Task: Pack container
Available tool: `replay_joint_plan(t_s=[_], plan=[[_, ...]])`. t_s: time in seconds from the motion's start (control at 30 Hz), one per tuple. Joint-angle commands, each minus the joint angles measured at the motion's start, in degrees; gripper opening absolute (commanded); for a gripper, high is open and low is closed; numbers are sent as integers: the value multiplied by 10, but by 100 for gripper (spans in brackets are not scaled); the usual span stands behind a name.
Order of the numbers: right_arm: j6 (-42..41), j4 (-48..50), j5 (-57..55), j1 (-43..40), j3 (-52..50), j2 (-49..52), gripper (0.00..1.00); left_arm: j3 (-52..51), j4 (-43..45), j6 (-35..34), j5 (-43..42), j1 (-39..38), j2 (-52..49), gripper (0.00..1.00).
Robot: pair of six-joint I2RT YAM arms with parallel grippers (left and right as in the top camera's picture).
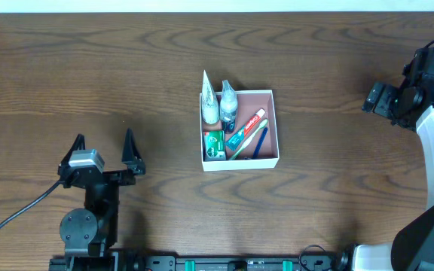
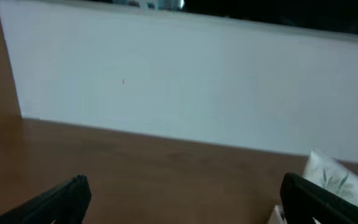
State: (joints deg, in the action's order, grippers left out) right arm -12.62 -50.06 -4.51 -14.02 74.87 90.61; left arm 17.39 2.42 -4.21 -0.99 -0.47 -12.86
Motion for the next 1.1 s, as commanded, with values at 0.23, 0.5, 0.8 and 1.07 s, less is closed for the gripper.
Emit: replay_joint_plan(t_s=[0.23, 0.5, 0.8, 1.07], plan=[[-6, 0, -2, -3, 1, 4, 99, -57, -2, 10, -33, 12, 57, 98], [-6, 0, -2, -3, 1, 4, 99, -167, 79, 10, -50, 18, 128, 98], [-6, 0, -2, -3, 1, 4, 99, -172, -56, 10, -59, 30, 128, 98], [-6, 0, -2, -3, 1, 4, 99, -172, -60, 10, -52, 30, 125, 98]])
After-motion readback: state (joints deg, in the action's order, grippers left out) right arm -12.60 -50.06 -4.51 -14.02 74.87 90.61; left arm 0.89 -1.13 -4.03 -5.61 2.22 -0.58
